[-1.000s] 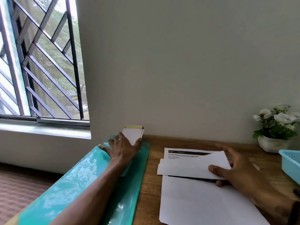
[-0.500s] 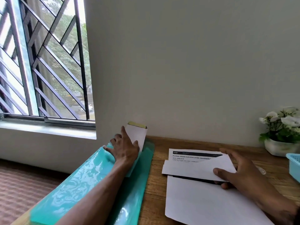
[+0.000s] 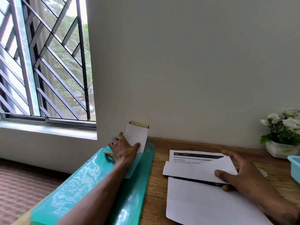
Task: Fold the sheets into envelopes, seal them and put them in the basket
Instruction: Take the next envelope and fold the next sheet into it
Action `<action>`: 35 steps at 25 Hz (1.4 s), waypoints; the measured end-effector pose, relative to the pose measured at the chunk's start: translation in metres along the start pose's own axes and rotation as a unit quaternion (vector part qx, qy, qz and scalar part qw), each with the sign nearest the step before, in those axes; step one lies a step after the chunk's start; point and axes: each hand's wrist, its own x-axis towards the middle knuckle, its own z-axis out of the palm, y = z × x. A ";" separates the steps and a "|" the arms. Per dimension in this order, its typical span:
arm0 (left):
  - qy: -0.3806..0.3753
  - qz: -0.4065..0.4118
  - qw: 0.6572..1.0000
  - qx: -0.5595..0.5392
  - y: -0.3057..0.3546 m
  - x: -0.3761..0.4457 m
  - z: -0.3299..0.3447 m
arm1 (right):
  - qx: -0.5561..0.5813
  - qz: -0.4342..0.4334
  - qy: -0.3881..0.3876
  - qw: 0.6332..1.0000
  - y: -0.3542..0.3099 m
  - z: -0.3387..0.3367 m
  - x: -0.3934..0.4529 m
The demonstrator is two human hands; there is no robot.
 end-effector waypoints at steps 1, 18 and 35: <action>0.021 0.001 1.000 -0.023 0.001 -0.001 -0.001 | -0.003 -0.001 0.001 1.000 0.000 0.000 0.000; 0.180 0.101 0.959 -0.196 0.006 0.015 -0.005 | -0.001 -0.006 -0.002 1.000 0.002 0.000 0.002; 0.157 0.329 0.907 -0.211 0.168 0.035 -0.087 | -0.007 0.036 0.012 0.999 -0.003 0.001 0.013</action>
